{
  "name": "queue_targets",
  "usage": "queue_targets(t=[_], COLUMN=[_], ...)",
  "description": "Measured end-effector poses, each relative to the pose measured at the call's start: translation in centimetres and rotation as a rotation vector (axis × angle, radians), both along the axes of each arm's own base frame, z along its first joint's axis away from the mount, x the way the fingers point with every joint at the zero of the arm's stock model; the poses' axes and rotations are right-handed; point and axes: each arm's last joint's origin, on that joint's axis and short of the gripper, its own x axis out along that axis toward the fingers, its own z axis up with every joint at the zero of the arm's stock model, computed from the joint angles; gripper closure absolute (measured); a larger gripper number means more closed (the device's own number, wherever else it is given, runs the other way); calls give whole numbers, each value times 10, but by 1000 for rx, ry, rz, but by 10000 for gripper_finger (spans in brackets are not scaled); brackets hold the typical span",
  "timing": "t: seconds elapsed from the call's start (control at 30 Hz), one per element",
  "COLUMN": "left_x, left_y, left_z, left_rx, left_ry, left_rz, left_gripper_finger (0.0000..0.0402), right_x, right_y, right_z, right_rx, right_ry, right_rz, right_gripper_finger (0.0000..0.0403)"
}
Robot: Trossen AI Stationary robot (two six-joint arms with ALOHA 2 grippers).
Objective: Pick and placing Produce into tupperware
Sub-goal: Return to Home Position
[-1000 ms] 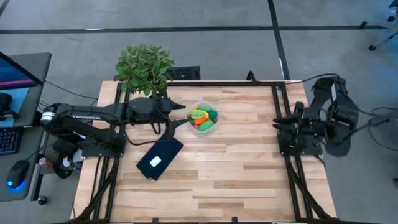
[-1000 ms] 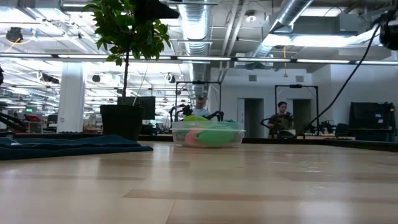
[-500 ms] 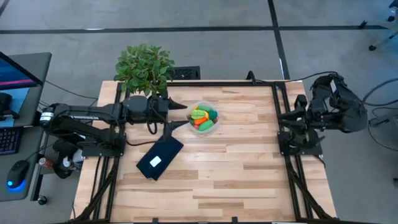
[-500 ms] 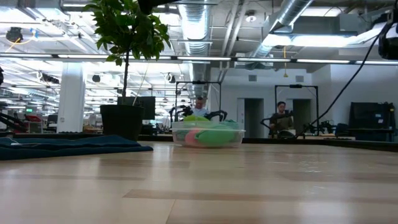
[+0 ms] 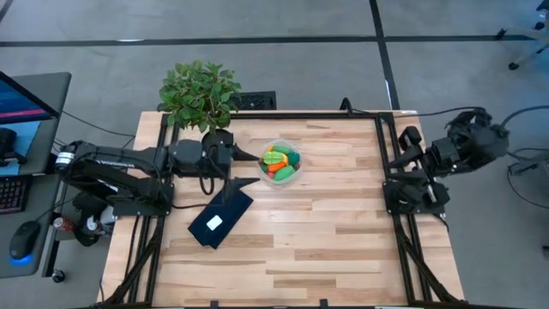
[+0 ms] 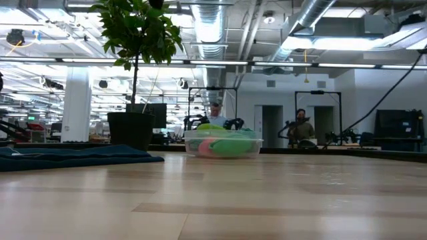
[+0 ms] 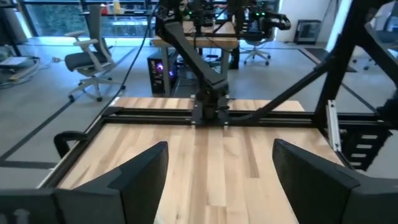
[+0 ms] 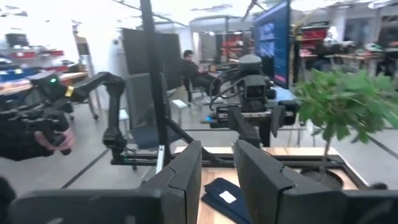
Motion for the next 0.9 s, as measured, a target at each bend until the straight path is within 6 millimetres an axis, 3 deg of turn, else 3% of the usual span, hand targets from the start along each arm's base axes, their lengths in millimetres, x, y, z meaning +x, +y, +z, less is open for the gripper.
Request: queue_targets(t=[0.13, 0.3, 0.53, 0.67, 0.9], left_x=[0, -6, -22, -31, -44], left_y=[-5, -9, -7, -6, -4], left_z=[-1, 3, 11, 15, 18], left_rx=[11, 30, 38, 40, 61], left_ry=[6, -4, -9, -14, 7], left_rz=[5, 5, 17, 24, 55], left_gripper_finger=[123, 123, 123, 123, 123], right_x=[6, 15, -2, -14, -24], right_y=[-2, -6, -23, -31, -39], right_z=[-4, -30, -70, -82, -108], right_rx=[-12, 6, 130, 160, 210], right_ry=[4, 74, 5, -114, -142], right_rz=[22, -13, -23, -10, -29], right_gripper_finger=[310, 310, 310, 310, 310])
